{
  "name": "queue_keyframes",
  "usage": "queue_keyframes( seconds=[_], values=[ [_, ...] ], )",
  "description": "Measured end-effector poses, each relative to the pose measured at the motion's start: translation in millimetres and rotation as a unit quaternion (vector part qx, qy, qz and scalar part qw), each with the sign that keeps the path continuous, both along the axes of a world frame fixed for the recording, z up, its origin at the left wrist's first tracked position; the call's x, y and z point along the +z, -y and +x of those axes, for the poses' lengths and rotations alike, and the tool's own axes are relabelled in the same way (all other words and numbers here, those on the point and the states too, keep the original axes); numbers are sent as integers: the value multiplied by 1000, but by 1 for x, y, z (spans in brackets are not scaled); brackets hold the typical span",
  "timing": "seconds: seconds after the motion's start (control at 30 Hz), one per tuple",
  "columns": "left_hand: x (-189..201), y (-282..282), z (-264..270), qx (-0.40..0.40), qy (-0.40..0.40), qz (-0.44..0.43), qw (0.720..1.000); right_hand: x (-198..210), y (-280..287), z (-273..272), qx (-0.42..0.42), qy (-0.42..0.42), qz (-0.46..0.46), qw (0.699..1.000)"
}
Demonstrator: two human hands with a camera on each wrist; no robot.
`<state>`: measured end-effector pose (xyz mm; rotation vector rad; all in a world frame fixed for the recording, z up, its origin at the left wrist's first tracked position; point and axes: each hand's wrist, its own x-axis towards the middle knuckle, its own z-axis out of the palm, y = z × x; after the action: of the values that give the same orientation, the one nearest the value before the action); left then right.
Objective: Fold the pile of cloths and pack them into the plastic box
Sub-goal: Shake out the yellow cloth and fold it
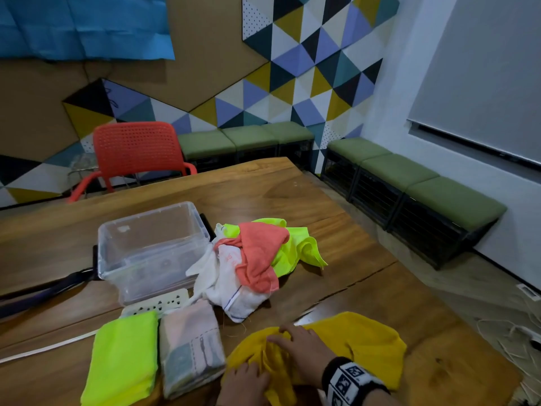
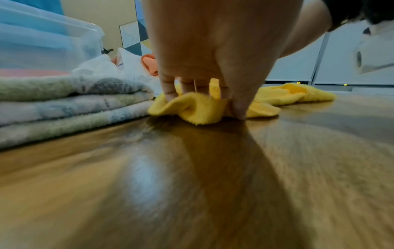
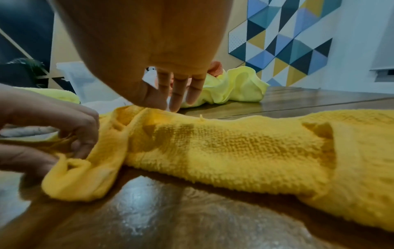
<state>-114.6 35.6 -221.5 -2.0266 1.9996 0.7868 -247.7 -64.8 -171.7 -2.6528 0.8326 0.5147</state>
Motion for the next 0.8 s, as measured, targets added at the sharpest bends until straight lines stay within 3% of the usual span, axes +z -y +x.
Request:
queue_keyframes(
  seconds=[0.03, 0.07, 0.13, 0.23, 0.3, 0.4, 0.5, 0.6, 0.63, 0.73, 0.8],
  values=[
    [2, 0, 1, -5, -19, -108, 994, 0, 0, 0, -1, 3, -2, 1000],
    [8, 0, 5, 1, -47, -93, 995, 0, 0, 1, 2, 10, -4, 1000],
    [13, 3, 11, 88, -122, -97, 984, -3, 1, 2, 4, 30, 7, 1000],
    [16, 6, 26, 261, -248, -155, 920, -7, 11, 3, -28, 57, 50, 997],
    [17, 8, 37, 333, -286, -174, 882, -10, 14, 5, -94, 85, 115, 985],
    [24, 9, 44, 351, -320, -188, 860, -3, 9, 13, -176, 175, 227, 942],
    [32, 7, 41, 357, -360, -164, 846, 11, 1, 23, -213, 271, 251, 904],
    [48, 11, 34, 378, -424, -152, 809, 18, 0, 31, -202, 273, 248, 907],
    [52, 14, 32, 376, -432, -153, 805, 18, -1, 33, -193, 263, 251, 911],
    [62, 23, 32, 325, -338, -196, 861, 24, -2, 32, -194, 276, 272, 901],
    [68, 26, 33, 305, -286, -227, 880, 26, -1, 30, -202, 298, 266, 894]
  ],
)
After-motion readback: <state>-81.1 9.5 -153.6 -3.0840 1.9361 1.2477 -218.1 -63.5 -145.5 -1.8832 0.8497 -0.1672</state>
